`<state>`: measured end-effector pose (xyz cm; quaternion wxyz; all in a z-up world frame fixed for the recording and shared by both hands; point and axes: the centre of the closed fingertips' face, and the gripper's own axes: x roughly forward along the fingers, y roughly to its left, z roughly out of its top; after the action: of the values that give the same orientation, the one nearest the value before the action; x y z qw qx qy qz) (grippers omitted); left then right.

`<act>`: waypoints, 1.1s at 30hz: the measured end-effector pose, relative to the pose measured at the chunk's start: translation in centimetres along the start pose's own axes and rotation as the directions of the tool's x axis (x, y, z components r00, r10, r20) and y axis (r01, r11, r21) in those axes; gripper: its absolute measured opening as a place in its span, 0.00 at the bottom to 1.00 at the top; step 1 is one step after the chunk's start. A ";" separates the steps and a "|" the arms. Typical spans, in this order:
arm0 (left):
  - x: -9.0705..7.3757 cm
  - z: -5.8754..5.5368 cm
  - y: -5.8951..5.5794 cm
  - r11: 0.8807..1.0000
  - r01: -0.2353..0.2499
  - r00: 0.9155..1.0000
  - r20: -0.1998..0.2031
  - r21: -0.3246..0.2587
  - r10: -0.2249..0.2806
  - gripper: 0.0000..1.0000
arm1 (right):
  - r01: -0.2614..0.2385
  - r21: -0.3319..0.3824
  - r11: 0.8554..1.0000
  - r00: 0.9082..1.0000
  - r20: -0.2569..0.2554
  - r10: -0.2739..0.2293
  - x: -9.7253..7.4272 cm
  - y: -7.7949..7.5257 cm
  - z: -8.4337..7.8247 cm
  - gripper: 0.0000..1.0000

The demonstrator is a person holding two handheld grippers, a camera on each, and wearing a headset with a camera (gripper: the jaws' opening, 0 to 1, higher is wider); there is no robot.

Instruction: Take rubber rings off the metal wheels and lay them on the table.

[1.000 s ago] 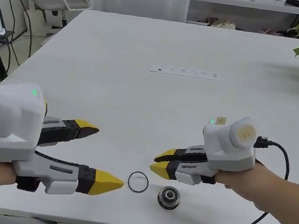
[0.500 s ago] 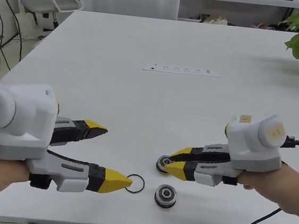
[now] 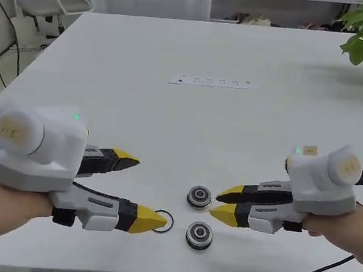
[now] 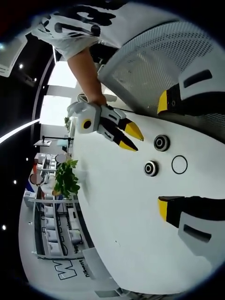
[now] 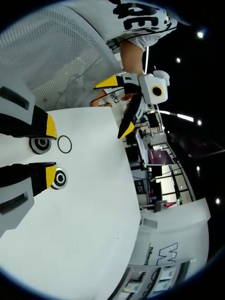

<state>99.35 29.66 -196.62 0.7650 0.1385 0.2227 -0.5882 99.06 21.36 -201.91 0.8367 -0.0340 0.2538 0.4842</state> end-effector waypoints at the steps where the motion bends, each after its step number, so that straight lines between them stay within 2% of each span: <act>1: 0.1 -0.1 0.0 1.000 0.001 1.000 -0.003 0.003 -0.001 0.67 | 0.000 0.002 1.000 1.000 -0.001 0.000 0.0 0.0 -0.1 0.16; 19: 2.5 -1.8 0.1 0.998 0.057 0.996 -0.075 0.011 -0.056 0.63 | 0.004 0.012 1.000 1.000 -0.022 -0.004 -0.1 -0.8 -2.2 0.19; 26: 3.4 -1.8 0.2 0.997 0.075 0.993 -0.089 0.013 -0.074 0.60 | -0.012 -0.002 1.000 0.999 -0.038 0.012 0.1 -0.5 -2.8 0.19; 33: 4.5 -2.2 -0.4 0.995 0.101 0.989 -0.113 0.019 -0.098 0.56 | -0.034 -0.013 0.999 0.998 -0.060 0.033 0.6 0.0 -3.6 0.20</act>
<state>99.49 26.79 -200.73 0.7193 0.1695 0.2644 -0.6196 97.87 20.79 -205.26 0.8203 -0.0499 0.2760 0.4985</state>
